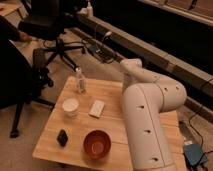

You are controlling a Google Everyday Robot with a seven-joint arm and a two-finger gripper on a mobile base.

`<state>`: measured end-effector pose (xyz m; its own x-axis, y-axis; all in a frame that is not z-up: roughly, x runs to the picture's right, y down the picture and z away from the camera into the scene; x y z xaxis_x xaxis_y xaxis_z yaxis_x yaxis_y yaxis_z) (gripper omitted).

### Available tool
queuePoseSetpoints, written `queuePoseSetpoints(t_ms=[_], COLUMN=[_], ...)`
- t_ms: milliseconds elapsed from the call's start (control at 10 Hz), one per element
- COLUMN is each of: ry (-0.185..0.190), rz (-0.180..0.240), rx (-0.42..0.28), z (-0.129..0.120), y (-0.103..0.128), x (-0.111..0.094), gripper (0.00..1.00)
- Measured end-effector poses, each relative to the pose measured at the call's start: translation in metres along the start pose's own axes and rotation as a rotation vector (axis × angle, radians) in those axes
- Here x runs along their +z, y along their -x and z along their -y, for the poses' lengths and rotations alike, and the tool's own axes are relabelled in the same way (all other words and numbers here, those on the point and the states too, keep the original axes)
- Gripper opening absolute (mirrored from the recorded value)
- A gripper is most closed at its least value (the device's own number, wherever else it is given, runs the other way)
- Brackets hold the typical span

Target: Place the pepper in the ceramic cup

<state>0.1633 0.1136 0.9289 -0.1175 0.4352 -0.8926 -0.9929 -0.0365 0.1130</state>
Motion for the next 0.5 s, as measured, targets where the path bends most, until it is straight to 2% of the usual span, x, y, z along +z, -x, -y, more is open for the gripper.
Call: queuePoseSetpoints(t_ms=[100,500], ry=[-0.003,-0.010], rz=[-0.001,0.002], rx=[0.000,0.007], z=[-0.0001,0.0031], y=[-0.0002,-0.0024], x=[0.0014,0.0010], gripper=[0.57,0.15])
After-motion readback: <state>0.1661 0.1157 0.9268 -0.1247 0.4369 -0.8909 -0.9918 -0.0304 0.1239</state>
